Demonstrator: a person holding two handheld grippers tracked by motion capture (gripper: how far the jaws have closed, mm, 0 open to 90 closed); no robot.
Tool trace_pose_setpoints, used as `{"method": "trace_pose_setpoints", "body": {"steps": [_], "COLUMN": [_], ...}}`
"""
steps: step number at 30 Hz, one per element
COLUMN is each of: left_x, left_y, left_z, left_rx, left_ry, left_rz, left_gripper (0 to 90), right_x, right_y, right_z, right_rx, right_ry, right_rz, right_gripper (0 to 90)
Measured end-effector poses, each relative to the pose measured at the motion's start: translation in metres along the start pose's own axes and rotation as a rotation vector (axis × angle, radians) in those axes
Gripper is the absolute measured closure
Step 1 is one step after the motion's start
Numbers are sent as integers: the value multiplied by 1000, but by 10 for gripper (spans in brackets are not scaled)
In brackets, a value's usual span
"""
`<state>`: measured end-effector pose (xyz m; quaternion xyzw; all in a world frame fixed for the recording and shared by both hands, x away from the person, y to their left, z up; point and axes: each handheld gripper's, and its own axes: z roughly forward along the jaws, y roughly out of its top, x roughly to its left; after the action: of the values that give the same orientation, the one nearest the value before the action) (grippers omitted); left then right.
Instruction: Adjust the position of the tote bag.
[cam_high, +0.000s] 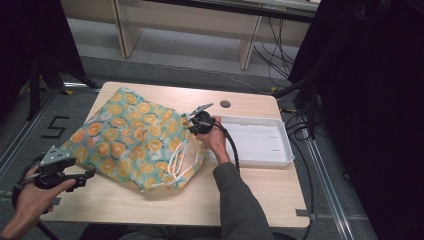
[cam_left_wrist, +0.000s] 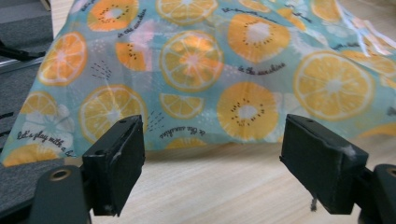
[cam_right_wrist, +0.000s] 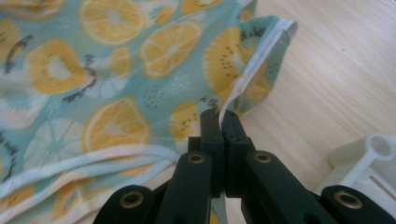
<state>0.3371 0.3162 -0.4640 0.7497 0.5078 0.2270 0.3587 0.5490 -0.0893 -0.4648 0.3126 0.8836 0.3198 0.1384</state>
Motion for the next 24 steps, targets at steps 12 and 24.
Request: {"method": "trace_pose_setpoints", "body": {"steps": [12,24], "left_x": [34,36], "left_y": [3,15], "left_z": [19,57], "left_rx": [57,118], "left_ry": [65,42], "left_rz": [-32,-9], "left_gripper": [395,736], "right_x": [50,91], "right_y": [-29,-59], "right_z": [-70,-96], "right_rx": [-79,-62], "right_ry": [42,78], "right_rz": [-118,-133], "right_gripper": [900,900]}}
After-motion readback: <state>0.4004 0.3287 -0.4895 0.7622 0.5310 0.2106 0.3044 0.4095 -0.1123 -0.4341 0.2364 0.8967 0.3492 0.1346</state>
